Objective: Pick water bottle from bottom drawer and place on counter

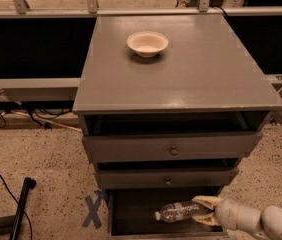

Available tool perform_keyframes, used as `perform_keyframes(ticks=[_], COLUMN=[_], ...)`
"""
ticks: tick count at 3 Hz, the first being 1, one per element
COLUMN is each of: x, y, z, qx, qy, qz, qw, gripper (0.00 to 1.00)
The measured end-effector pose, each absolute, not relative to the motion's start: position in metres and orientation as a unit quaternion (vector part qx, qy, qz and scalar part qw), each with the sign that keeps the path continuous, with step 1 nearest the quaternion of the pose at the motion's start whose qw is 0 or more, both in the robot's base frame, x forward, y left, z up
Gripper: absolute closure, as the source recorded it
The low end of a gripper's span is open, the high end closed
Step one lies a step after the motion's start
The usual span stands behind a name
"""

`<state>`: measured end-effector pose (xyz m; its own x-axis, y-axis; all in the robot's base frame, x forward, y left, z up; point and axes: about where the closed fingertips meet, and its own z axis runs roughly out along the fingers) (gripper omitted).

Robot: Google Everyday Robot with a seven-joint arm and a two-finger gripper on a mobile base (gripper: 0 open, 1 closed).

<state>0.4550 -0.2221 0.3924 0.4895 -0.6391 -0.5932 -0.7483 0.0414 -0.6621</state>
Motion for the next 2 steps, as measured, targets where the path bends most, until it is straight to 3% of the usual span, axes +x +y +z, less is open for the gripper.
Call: perform_keyframes(ticks=[2], x=[0.429], y=[-0.245], z=[0.554], qx=[-0.699], qy=[0.395], qz=[-0.059], qw=[0.594], gripper=[1.00])
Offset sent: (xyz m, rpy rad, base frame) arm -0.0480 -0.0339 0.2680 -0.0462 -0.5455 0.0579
